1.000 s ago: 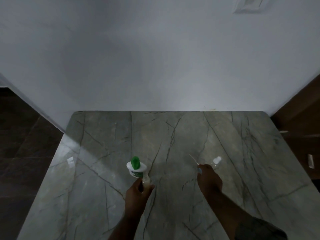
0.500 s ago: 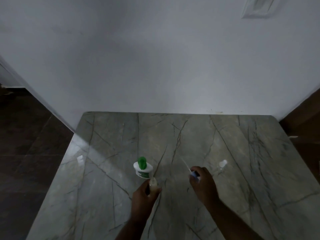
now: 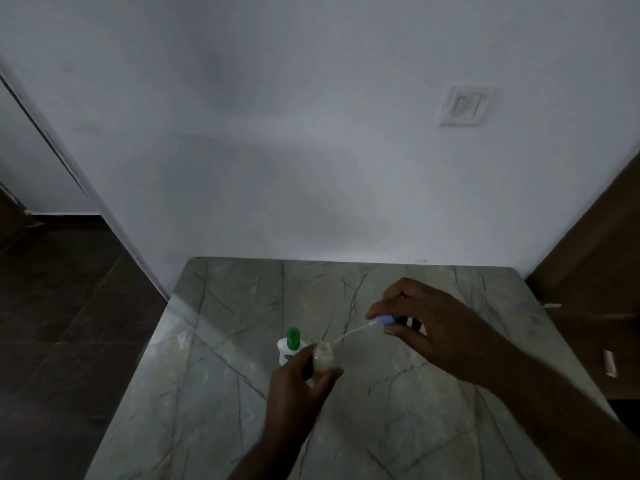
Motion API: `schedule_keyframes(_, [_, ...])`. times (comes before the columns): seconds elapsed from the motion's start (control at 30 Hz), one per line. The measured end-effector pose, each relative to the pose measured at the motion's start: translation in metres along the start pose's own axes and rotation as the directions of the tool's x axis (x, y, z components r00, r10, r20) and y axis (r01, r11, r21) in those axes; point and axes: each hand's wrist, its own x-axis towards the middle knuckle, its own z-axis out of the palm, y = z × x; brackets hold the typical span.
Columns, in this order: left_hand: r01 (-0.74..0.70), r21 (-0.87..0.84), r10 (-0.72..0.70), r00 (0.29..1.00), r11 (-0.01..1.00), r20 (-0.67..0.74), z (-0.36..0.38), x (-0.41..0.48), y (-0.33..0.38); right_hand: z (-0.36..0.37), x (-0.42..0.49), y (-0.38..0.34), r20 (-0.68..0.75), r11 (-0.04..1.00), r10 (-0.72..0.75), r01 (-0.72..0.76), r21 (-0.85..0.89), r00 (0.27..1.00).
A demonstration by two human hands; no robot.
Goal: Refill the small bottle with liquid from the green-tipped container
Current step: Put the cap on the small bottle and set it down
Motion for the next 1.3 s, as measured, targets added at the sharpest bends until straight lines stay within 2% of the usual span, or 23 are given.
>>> schedule_keyframes(0.17, [-0.103, -0.019, 0.102, 0.994, 0.994, -0.048, -0.014, -0.011, 0.042, -0.031, 0.004, -0.031, 0.009, 0.986, -0.089, 0.09, -0.138, 0.996])
schedule_keyframes(0.47, [-0.14, -0.03, 0.137, 0.987, 0.99, -0.089, -0.031, -0.022, 0.073, -0.068, 0.004, -0.057, 0.09, 0.955, -0.108, 0.128, -0.266, 0.99])
schedule_keyframes(0.67, [-0.15, -0.02, 0.148, 0.985, 0.988, -0.091, -0.034, -0.025, 0.085, -0.082, 0.002, -0.077, 0.015, 0.945, -0.213, 0.21, -0.25, 0.977])
schedule_keyframes(1.0, [-0.197, -0.025, 0.195, 0.978, 0.98, -0.067, -0.034, -0.032, 0.093, -0.064, 0.005, -0.081, 0.166, 0.938, -0.193, 0.231, -0.258, 0.967])
schedule_keyframes(1.3, [-0.228, 0.036, 0.227, 0.974, 0.973, 0.015, -0.035, -0.032, 0.101, -0.046, 0.028, -0.092, 0.363, 0.939, -0.167, 0.26, -0.224, 0.917])
